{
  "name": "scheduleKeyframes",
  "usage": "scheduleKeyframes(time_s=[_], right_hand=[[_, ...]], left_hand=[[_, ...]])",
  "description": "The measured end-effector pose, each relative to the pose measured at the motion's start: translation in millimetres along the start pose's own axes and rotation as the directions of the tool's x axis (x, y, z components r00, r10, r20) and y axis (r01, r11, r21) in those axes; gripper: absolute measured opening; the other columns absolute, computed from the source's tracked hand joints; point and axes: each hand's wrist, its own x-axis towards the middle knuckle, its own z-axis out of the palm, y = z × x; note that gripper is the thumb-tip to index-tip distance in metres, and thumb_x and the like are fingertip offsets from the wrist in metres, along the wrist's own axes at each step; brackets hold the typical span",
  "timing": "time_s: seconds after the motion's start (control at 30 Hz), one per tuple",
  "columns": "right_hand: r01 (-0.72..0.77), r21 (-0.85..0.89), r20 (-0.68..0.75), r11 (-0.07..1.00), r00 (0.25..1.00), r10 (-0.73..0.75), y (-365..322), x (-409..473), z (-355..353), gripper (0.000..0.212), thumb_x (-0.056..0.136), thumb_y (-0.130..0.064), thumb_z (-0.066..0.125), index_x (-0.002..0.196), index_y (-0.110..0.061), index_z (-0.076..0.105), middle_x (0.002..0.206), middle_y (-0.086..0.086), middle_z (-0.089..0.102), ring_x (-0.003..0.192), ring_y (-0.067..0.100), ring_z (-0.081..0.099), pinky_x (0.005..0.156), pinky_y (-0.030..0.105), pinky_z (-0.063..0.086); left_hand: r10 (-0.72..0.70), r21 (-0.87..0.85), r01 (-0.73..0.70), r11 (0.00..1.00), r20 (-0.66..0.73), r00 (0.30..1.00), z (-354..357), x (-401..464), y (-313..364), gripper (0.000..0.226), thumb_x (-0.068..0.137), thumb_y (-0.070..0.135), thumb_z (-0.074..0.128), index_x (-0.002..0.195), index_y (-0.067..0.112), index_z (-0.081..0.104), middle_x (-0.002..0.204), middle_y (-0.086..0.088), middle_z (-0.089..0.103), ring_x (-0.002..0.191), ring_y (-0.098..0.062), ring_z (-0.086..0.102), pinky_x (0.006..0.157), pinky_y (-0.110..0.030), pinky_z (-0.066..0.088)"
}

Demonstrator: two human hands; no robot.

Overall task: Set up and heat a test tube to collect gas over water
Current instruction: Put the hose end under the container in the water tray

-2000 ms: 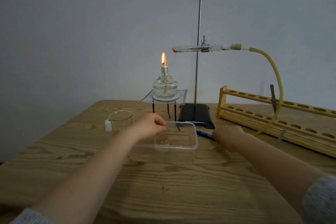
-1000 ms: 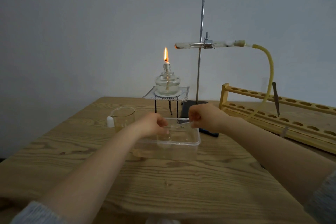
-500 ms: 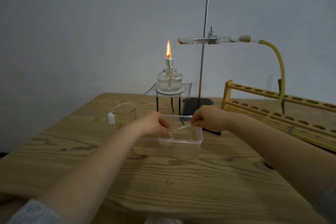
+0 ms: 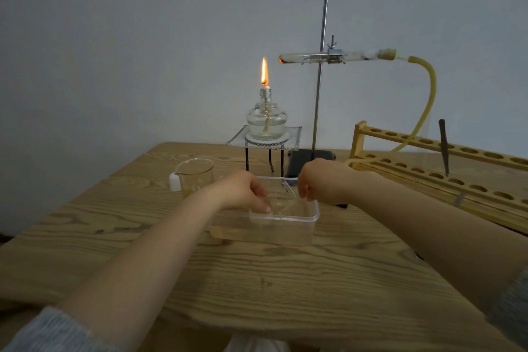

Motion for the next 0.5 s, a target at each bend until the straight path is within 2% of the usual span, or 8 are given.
scheduleKeyframes(time_s=[0.17,0.3,0.43,0.5], right_hand=[[0.03,-0.006,0.053,1.0,0.998,-0.03,-6.1,4.8,3.4,0.021,0.088,-0.01,0.058,0.105,-0.007,0.07,0.104,0.01,0.068,0.093,0.026,0.066,0.087,0.041,0.056],[0.091,-0.078,0.095,0.993,0.992,-0.084,-10.6,5.3,3.4,0.024,0.09,-0.011,0.056,0.11,-0.011,0.069,0.108,0.008,0.067,0.097,0.026,0.064,0.088,0.04,0.055],[0.174,-0.205,0.096,0.963,0.983,-0.158,-11.0,7.7,5.0,0.024,0.093,-0.019,0.055,0.113,-0.024,0.066,0.114,0.002,0.063,0.103,0.026,0.055,0.094,0.036,0.044],[0.182,-0.209,0.107,0.961,0.981,-0.162,-10.2,7.5,4.4,0.026,0.094,-0.016,0.053,0.116,-0.023,0.064,0.116,0.002,0.061,0.106,0.025,0.054,0.092,0.033,0.04]], left_hand=[[0.0,0.009,0.0,1.0,-0.001,1.0,0.6,0.0,0.0,0.045,0.069,0.032,0.08,0.111,0.025,0.065,0.108,0.006,0.064,0.103,-0.013,0.06,0.096,-0.033,0.048],[0.005,0.019,-0.005,1.0,-0.005,1.0,1.0,0.0,1.0,0.045,0.07,0.032,0.08,0.111,0.024,0.065,0.108,0.005,0.064,0.102,-0.014,0.06,0.096,-0.034,0.048],[0.002,0.048,-0.002,0.999,-0.01,1.0,1.3,1.6,0.6,0.046,0.069,0.033,0.08,0.112,0.025,0.065,0.103,0.008,0.063,0.102,-0.013,0.061,0.097,-0.035,0.048],[0.002,0.048,-0.002,0.999,-0.007,1.0,0.8,2.5,0.4,0.046,0.069,0.033,0.08,0.112,0.025,0.065,0.104,0.008,0.063,0.102,-0.013,0.061,0.097,-0.035,0.048]])
